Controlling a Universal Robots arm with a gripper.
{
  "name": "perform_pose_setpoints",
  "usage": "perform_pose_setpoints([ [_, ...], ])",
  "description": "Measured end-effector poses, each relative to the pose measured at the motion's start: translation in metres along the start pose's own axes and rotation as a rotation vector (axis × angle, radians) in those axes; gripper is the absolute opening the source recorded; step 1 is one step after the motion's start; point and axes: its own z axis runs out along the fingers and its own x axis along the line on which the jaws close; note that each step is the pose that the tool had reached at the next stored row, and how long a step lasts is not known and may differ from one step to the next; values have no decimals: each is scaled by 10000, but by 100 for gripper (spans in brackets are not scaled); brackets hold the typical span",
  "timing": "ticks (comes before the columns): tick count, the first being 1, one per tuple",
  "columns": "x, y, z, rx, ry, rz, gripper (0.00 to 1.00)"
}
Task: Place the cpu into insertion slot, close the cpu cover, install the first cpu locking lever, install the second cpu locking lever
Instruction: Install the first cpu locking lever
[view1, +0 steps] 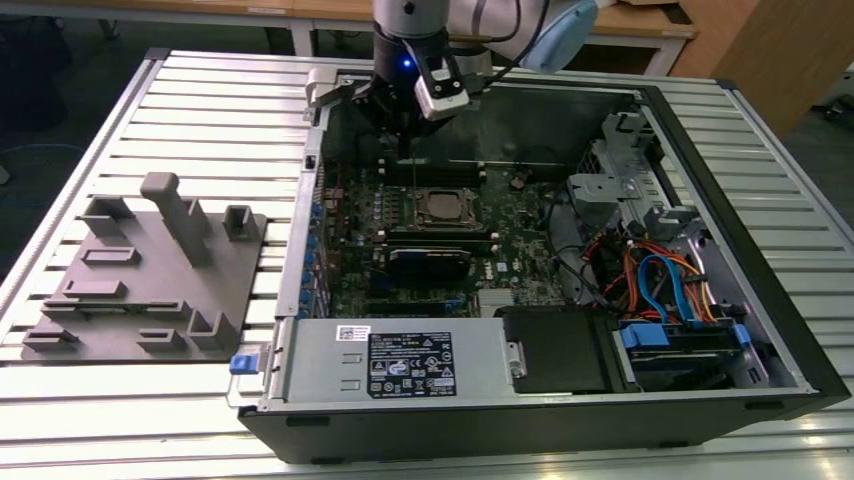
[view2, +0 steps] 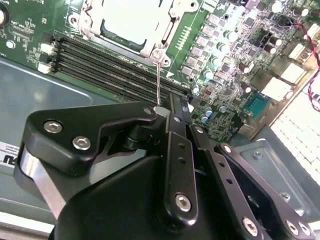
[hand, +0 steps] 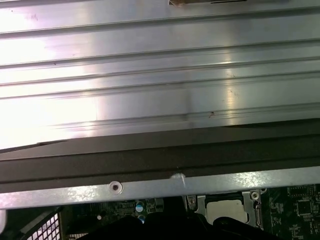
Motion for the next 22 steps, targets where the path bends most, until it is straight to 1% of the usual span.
perform_pose_setpoints([
  [5,-19,-34,0,5,-1,3,10],
  [12,-97,-33,0,9,0,8,10],
  [22,-121,-30,0,8,0,9,10],
])
